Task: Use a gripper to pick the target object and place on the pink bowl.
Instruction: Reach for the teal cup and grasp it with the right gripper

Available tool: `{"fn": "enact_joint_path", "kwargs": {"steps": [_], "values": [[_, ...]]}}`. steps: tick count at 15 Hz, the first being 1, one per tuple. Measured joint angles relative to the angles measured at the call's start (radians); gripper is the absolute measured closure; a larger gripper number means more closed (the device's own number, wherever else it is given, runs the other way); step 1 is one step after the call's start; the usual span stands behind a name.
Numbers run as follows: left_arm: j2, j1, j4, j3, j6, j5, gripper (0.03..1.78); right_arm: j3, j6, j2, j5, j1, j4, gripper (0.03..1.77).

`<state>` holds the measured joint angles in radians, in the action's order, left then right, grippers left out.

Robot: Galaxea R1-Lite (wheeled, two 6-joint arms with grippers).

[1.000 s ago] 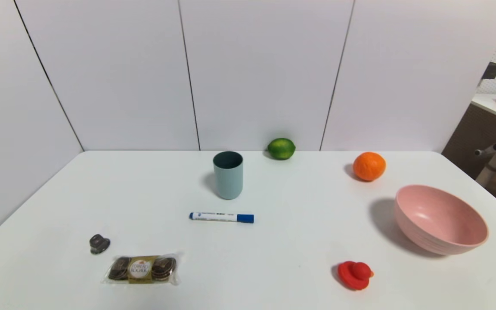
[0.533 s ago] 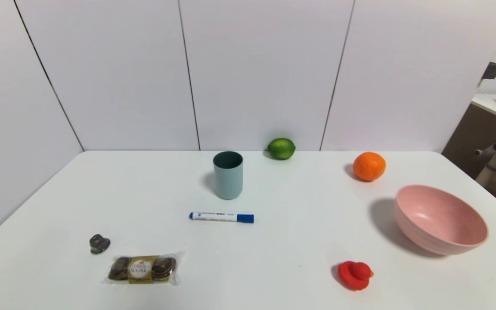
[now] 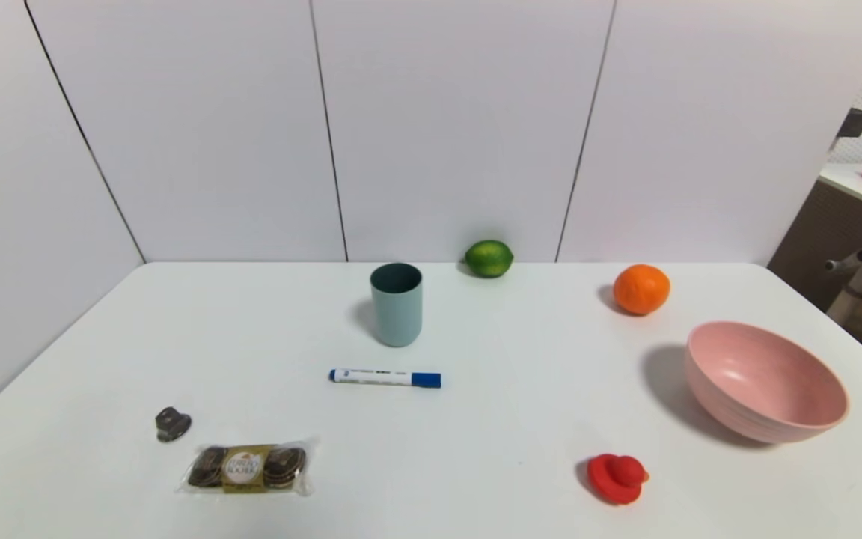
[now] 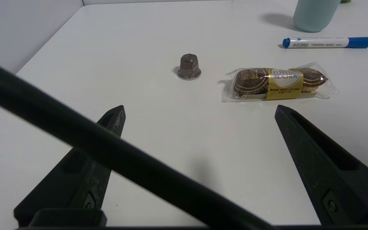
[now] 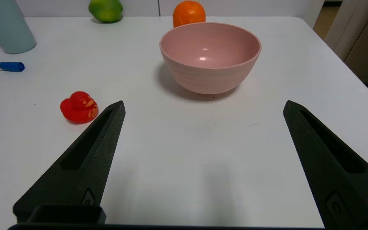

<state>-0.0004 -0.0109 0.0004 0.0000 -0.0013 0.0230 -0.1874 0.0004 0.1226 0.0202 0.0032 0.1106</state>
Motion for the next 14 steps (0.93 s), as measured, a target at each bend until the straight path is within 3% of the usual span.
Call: {"fn": "enact_joint_path", "kwargs": {"steps": [3,8,11,14], "values": [[0.000,0.000,0.000,0.000,0.000,-0.001,0.12,-0.170,-0.014,0.175,0.054,0.024,0.040,0.09],[0.000,0.000,0.000,0.000,0.000,0.000,0.12,-0.381,-0.039,0.537,0.197,0.087,0.021,0.09],[0.000,0.000,0.000,0.000,0.000,0.000,0.12,-0.467,-0.087,0.783,0.297,0.128,-0.074,0.09],[0.000,0.000,0.000,0.000,0.000,0.000,0.12,-0.542,-0.137,1.024,0.349,0.191,-0.210,0.09]]}}
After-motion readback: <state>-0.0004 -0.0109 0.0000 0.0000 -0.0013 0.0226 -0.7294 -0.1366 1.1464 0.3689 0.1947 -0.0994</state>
